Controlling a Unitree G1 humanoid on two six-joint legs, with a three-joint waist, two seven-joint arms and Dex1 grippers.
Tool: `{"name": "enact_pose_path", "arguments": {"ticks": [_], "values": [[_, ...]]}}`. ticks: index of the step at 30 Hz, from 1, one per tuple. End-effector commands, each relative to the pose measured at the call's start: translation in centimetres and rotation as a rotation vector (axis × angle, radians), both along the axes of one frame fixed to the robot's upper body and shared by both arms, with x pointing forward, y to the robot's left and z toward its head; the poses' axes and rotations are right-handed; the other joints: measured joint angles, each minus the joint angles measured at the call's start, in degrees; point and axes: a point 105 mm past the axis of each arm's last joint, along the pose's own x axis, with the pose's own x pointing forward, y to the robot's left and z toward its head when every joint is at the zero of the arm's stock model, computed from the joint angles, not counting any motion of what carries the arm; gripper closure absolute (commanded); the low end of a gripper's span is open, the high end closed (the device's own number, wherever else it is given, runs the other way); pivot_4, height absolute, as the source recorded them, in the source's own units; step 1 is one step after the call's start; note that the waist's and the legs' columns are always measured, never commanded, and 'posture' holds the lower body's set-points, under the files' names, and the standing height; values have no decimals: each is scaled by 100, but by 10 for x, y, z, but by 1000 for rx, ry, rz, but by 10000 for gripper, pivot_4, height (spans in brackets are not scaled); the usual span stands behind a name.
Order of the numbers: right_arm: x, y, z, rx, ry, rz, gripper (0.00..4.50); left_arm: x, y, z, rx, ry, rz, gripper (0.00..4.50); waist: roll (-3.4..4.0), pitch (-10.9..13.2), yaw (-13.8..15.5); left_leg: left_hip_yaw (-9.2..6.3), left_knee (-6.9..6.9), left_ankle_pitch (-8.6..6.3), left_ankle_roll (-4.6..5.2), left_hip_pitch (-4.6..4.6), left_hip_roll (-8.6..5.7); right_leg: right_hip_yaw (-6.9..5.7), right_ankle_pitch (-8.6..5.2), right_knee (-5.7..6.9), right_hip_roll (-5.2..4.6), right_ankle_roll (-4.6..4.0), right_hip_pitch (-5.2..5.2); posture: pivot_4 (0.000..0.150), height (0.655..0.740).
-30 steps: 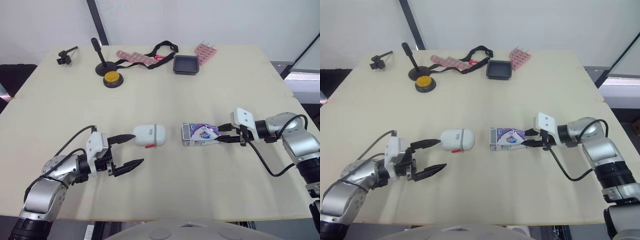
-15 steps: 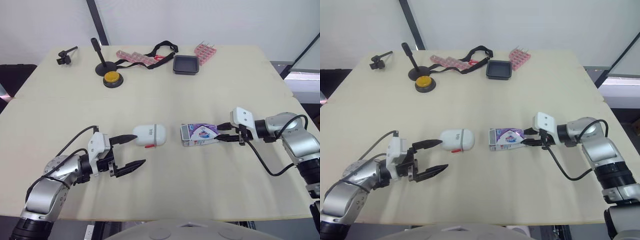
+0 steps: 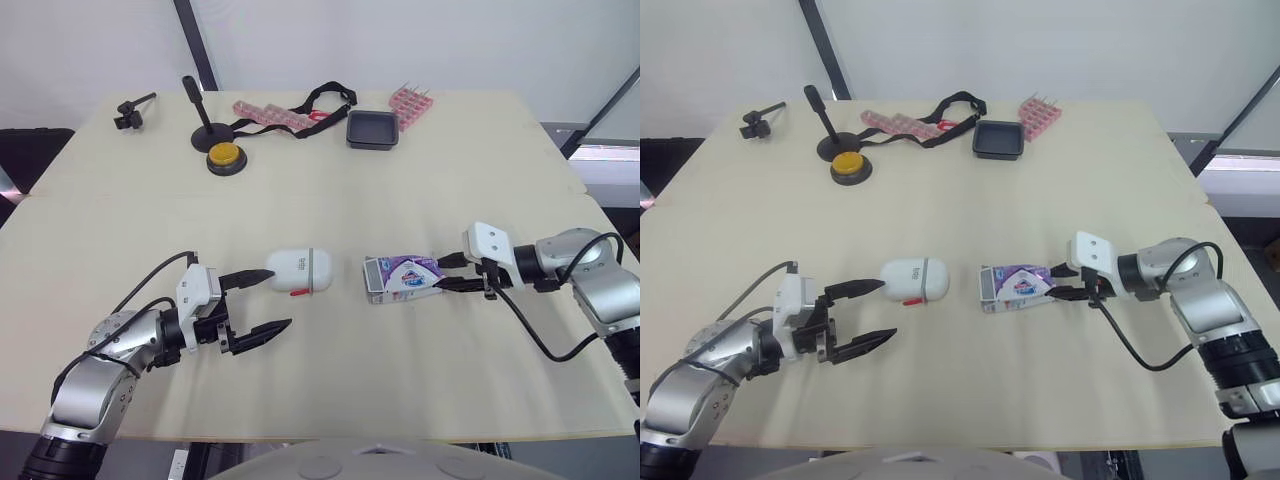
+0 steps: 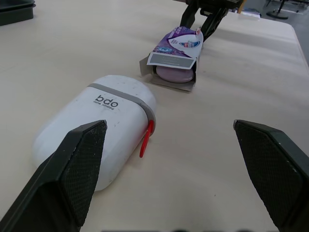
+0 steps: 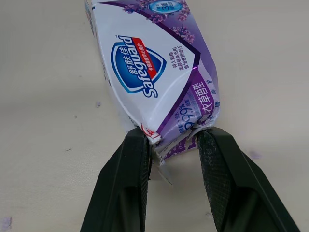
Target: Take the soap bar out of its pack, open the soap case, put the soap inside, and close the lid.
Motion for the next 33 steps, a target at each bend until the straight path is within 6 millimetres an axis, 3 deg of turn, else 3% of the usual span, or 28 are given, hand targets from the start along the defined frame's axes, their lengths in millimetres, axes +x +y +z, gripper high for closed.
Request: {"name": "enact_pose_path", "arguments": {"ticks": [1, 21, 26, 33], "values": [[0, -3, 4, -2, -25, 0, 28977, -3, -2, 6, 5, -23, -16, 0, 0, 0, -2, 0, 0, 0, 0, 0, 0, 0, 0, 0, 0, 0, 0, 1500, 7291], [0, -7, 5, 6, -59, -24, 28977, -3, -6, 5, 4, -23, -21, 0, -1, 0, -3, 1, 0, 0, 0, 0, 0, 0, 0, 0, -1, 0, 0, 1500, 7291], [0, -8, 5, 7, -59, -29, 43491, -3, -6, 5, 7, -22, -20, 0, -2, -1, -6, 1, 0, 0, 0, 0, 0, 0, 0, 0, 0, 0, 0, 1500, 7291], [0, -8, 4, 10, -63, -43, 44335, -2, -6, 5, 8, -21, -18, 0, -1, -2, -10, 1, 1, 0, 0, 0, 0, 1, 0, 0, 0, 0, 0, 1500, 7291]]}}
